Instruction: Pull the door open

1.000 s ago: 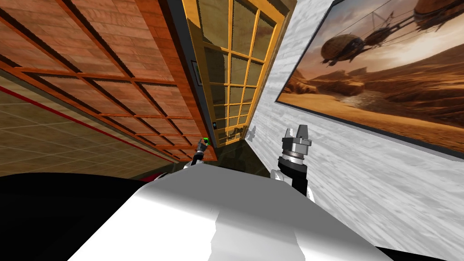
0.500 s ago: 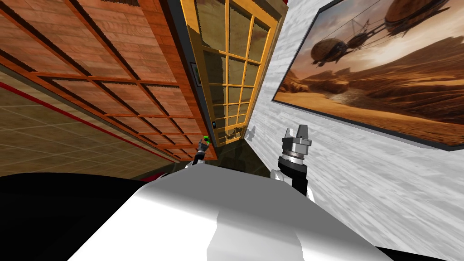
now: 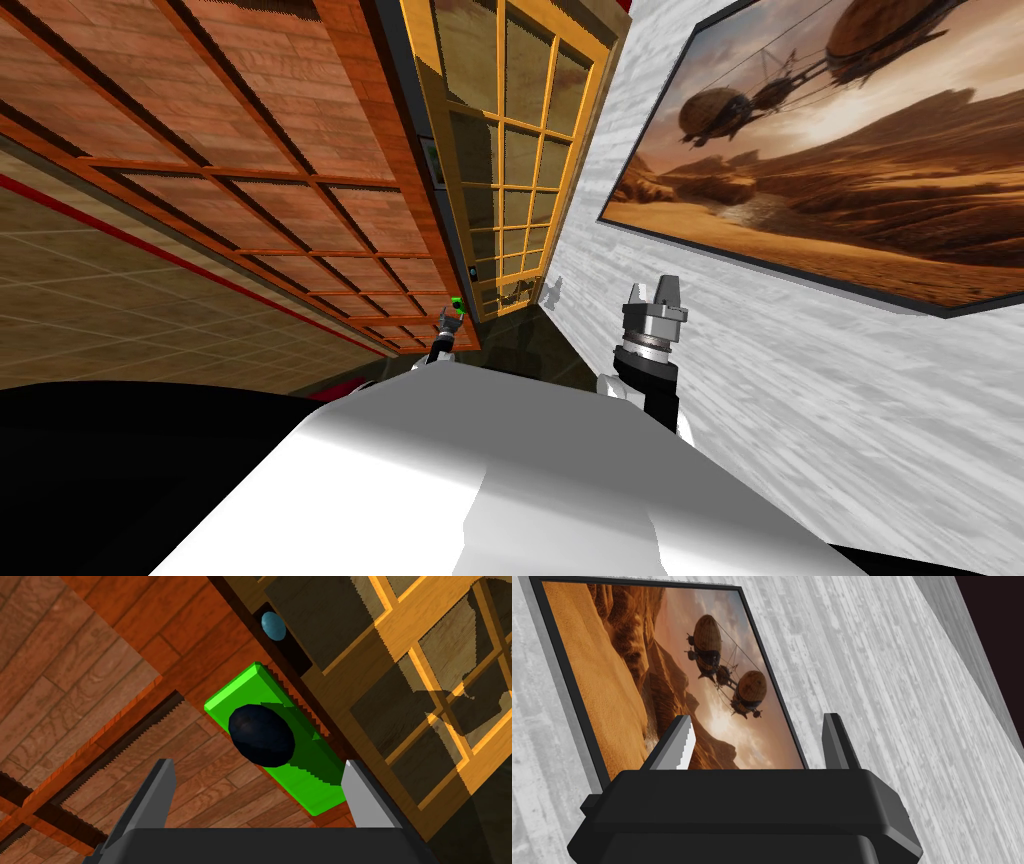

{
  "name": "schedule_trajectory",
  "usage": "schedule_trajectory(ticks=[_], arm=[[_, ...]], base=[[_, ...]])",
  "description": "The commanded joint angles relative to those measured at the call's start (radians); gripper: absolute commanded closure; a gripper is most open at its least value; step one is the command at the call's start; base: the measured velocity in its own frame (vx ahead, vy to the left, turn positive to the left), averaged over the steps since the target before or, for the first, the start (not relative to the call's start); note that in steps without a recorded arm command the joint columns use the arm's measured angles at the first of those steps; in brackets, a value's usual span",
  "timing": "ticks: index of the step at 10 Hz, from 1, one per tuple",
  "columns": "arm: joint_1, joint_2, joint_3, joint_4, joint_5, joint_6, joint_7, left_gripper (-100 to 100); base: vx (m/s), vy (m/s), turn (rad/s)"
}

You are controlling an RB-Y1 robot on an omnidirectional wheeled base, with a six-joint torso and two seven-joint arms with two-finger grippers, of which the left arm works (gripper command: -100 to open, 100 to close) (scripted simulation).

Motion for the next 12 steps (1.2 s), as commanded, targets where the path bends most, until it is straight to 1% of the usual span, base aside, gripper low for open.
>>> schedule_trajectory(ticks=[1, 2, 3, 5, 6, 7, 8, 9, 10, 11, 12], arm=[[0.002, -0.005, -0.008, -0.01, 0.017, 0.005, 0.05, -100], [0.0, -0.009, -0.014, -0.014, 0.032, 0.007, 0.077, -100], [0.0, -0.009, -0.014, -0.014, 0.032, 0.007, 0.095, -100], [-0.002, -0.016, -0.028, -0.022, 0.061, 0.012, 0.159, -100], [-0.002, -0.016, -0.028, -0.022, 0.061, 0.012, 0.176, -100], [-0.003, -0.02, -0.034, -0.026, 0.075, 0.014, 0.21, -100], [-0.003, -0.02, -0.034, -0.026, 0.075, 0.014, 0.217, -100], [-0.003, -0.023, -0.041, -0.03, 0.089, 0.017, 0.256, -100], [-0.004, -0.027, -0.047, -0.034, 0.102, 0.019, 0.282, -100], [-0.004, -0.027, -0.047, -0.034, 0.102, 0.019, 0.297, -100], [-0.005, -0.03, -0.053, -0.037, 0.115, 0.021, 0.334, -100]], base=[[-0.059, 0.009, -0.026], [-0.077, 0.014, -0.031], [-0.054, 0.012, -0.018], [-0.058, 0.007, -0.035], [-0.05, 0.002, -0.012], [-0.045, 0.017, -0.019], [-0.046, 0.013, -0.016], [-0.062, 0.007, -0.02], [-0.073, 0.024, -0.029], [-0.053, 0.018, -0.016], [-0.057, 0.01, -0.025]])
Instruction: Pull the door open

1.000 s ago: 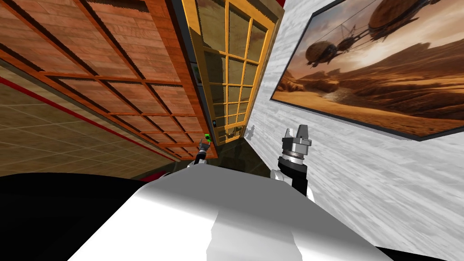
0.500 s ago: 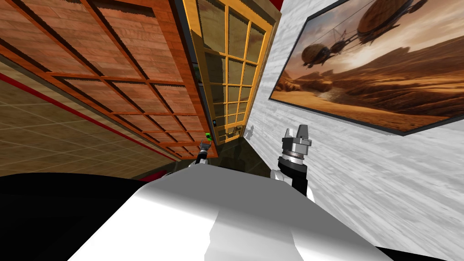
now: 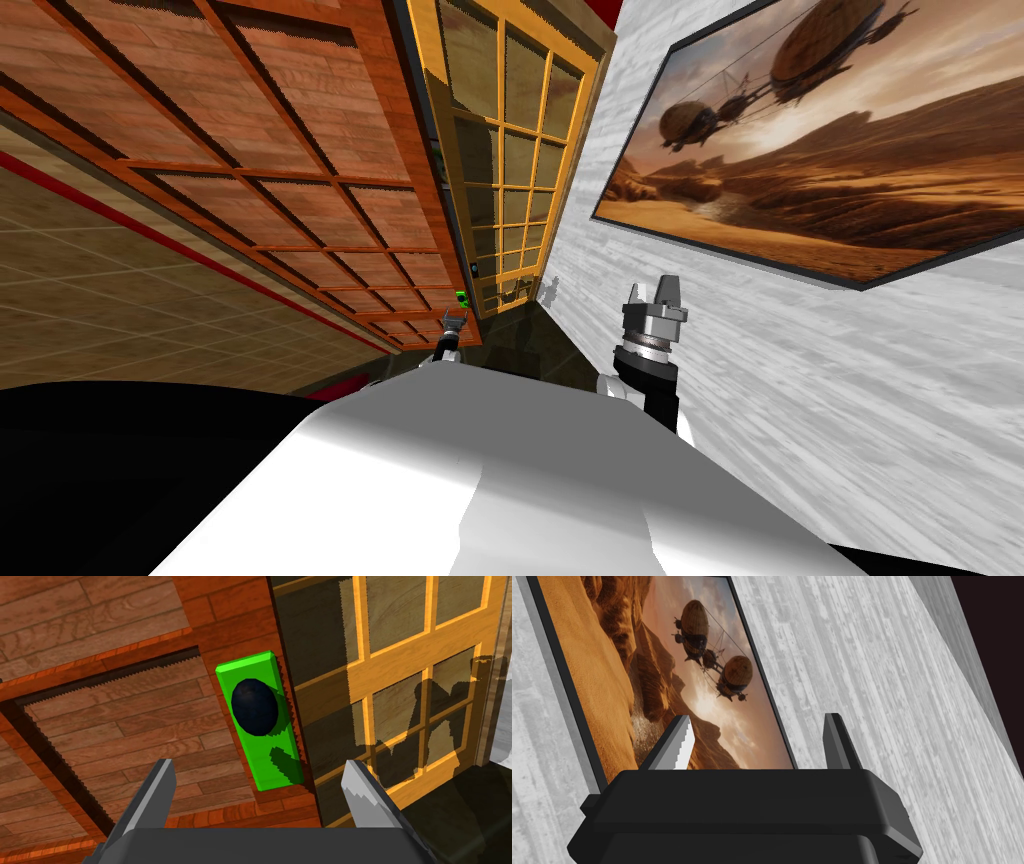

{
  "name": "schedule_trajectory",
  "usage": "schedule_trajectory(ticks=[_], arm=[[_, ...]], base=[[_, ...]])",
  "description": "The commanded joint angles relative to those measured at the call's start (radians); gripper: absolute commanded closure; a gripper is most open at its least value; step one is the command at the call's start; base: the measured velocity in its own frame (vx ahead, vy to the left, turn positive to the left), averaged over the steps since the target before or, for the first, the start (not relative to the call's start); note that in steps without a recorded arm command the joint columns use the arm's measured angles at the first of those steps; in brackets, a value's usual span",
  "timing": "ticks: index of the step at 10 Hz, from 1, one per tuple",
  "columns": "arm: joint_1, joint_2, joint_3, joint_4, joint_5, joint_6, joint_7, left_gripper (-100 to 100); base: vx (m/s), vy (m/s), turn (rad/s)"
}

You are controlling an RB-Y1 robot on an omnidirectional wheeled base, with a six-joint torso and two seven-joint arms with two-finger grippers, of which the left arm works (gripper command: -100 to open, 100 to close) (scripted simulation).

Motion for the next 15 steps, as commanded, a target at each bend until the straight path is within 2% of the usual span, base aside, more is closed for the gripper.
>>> schedule_trajectory(ticks=[1, 2, 4, 5, 9, 10, 11, 12, 13, 15], arm=[[-0.002, -0.005, -0.009, -0.004, 0.018, 0.003, 0.05, -100], [-0.002, -0.005, -0.009, -0.004, 0.018, 0.003, 0.064, -100], [-0.003, -0.01, -0.018, -0.01, 0.039, 0.006, 0.125, -100], [-0.003, -0.01, -0.018, -0.01, 0.039, 0.006, 0.132, -100], [-0.005, -0.018, -0.032, -0.018, 0.069, 0.011, 0.219, -100], [-0.004, -0.017, -0.03, -0.019, 0.064, 0.011, 0.203, -100], [0.006, 0.005, -0.023, -0.011, 0.071, 0.003, 0.23, -100], [0.008, 0.011, -0.021, -0.008, 0.072, 0.001, 0.236, -100], [0.014, 0.025, -0.017, -0.003, 0.076, -0.005, 0.251, -100], [0.03, 0.061, -0.006, 0.012, 0.086, -0.019, 0.289, -100]], base=[[-0.077, 0.012, -0.03], [-0.052, 0.008, -0.011], [-0.055, 0.004, -0.022], [-0.048, 0.015, -0.01], [-0.049, 0.012, -0.016], [-0.02, 0.006, -0.004], [0.138, 0.022, -0.116], [0.196, -0.005, -0.112], [0.191, -0.022, -0.091], [0.26, 0.009, -0.143]])
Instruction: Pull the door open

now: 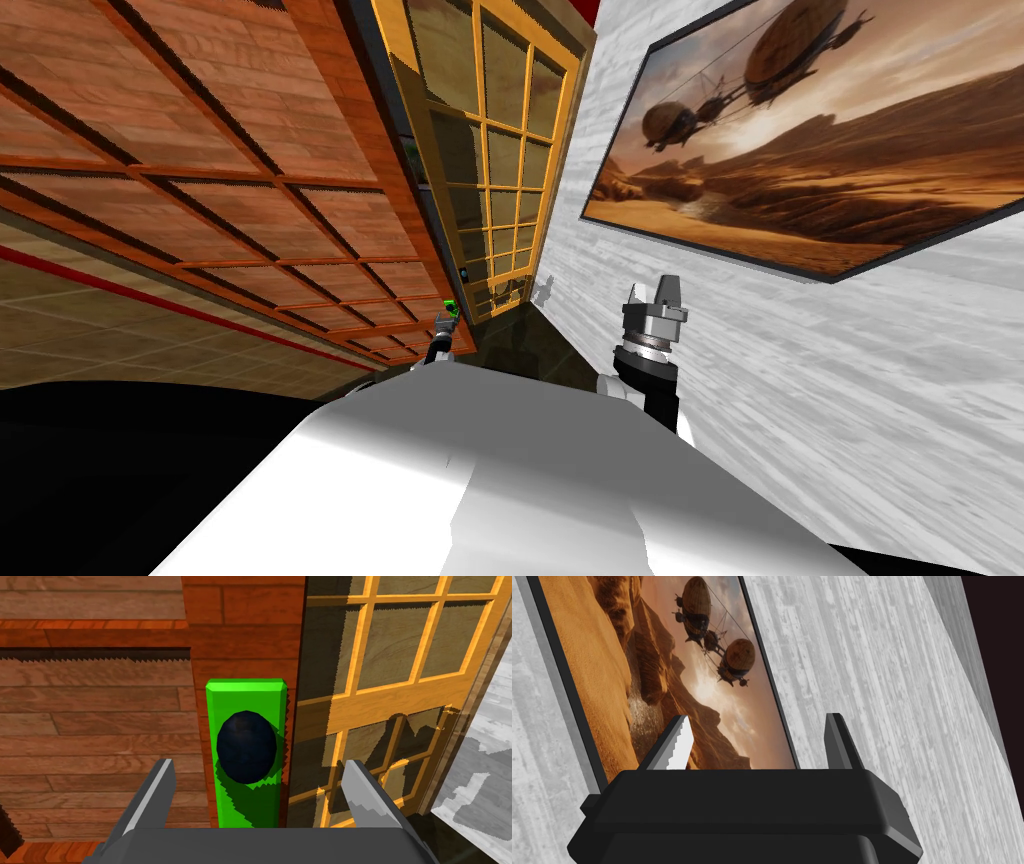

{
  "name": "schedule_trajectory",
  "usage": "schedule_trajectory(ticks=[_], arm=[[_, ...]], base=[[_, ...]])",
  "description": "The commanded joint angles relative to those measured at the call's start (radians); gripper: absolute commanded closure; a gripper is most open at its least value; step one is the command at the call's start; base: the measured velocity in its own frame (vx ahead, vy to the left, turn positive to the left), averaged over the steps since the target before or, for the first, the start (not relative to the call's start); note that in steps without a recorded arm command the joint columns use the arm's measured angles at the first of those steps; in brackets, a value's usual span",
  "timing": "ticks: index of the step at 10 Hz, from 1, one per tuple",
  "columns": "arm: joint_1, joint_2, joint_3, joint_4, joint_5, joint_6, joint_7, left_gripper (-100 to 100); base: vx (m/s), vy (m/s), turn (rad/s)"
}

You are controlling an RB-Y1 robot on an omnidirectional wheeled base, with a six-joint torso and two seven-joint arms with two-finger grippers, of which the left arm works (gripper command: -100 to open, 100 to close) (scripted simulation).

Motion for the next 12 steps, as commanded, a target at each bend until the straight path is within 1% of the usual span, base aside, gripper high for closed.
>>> schedule_trajectory(ticks=[1, 2, 3, 4, 9, 10, 12], arm=[[0.015, 0.022, 0.007, 0.007, 0.006, -0.013, 0.026, -100], [0.02, 0.035, 0.011, 0.013, 0.009, -0.018, 0.04, -100], [0.027, 0.022, 0.011, -0.013, 0.008, -0.005, 0.02, -100], [0.027, 0.022, 0.011, -0.013, 0.008, -0.005, 0.02, 100], [0.027, 0.022, 0.011, -0.013, 0.008, -0.005, 0.02, 100], [0.036, 0.033, -0.006, -0.017, 0.001, -0.007, 0.038, 100], [0.046, 0.048, -0.03, -0.025, -0.01, -0.013, 0.064, 100]], base=[[0.24, 0.041, -0.116], [0.203, 0.038, -0.113], [0.084, 0.017, -0.003], [-0.015, -0.006, 0.009], [-0.015, 0.001, 0.0], [-0.151, 0.008, -0.093], [-0.226, 0.051, -0.118]])
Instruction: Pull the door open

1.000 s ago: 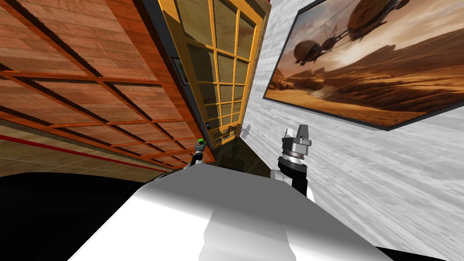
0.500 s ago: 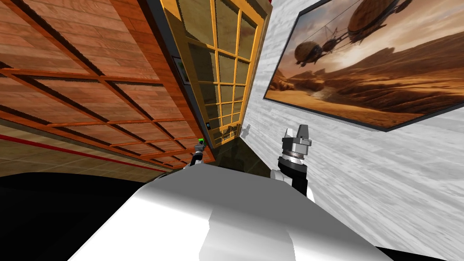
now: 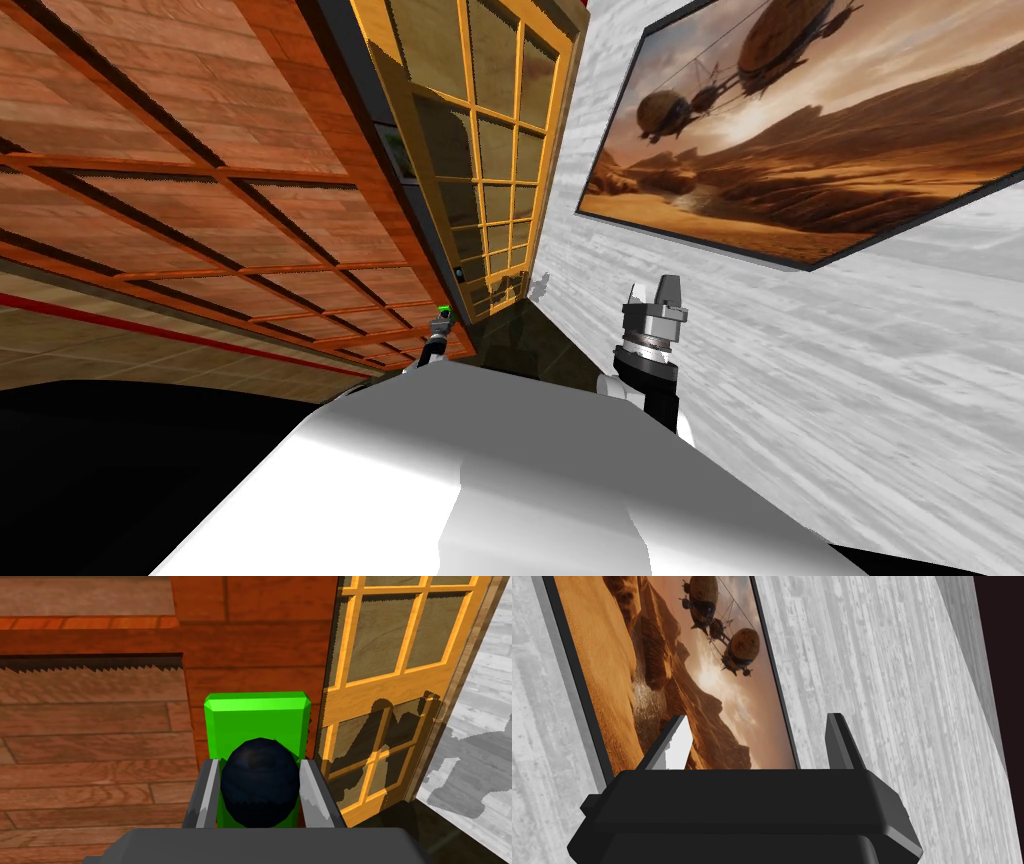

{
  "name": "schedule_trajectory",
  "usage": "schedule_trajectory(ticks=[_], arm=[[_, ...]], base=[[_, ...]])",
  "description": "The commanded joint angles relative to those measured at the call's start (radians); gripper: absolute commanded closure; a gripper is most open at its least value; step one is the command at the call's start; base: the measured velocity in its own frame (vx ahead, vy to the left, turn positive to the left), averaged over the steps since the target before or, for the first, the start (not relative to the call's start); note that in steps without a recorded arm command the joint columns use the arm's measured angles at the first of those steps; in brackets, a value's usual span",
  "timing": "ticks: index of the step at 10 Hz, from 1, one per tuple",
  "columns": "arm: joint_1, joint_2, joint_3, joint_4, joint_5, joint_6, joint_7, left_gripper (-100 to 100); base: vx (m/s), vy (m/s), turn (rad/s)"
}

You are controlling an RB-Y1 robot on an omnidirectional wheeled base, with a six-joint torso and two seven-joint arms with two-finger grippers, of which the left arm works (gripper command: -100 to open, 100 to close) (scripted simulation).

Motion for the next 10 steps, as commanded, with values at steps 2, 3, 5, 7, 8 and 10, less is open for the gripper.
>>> schedule_trajectory(ticks=[2, 3, 5, 7, 8, 10], arm=[[0.019, 0.017, -0.036, -0.013, -0.016, -0.006, 0.038, 100], [0.024, 0.025, -0.049, -0.017, -0.022, -0.01, 0.052, 100], [0.035, 0.04, -0.075, -0.026, -0.034, -0.016, 0.079, 100], [0.044, 0.051, -0.091, -0.024, -0.043, -0.025, 0.096, 100], [0.05, 0.059, -0.102, -0.027, -0.048, -0.031, 0.107, 100], [0.062, 0.077, -0.125, -0.033, -0.061, -0.047, 0.133, 100]], base=[[-0.226, 0.03, -0.104], [-0.216, 0.008, -0.096], [-0.255, -0.007, -0.084], [-0.148, 0.005, -0.052], [-0.242, 0.021, -0.111], [-0.195, 0.026, -0.085]])
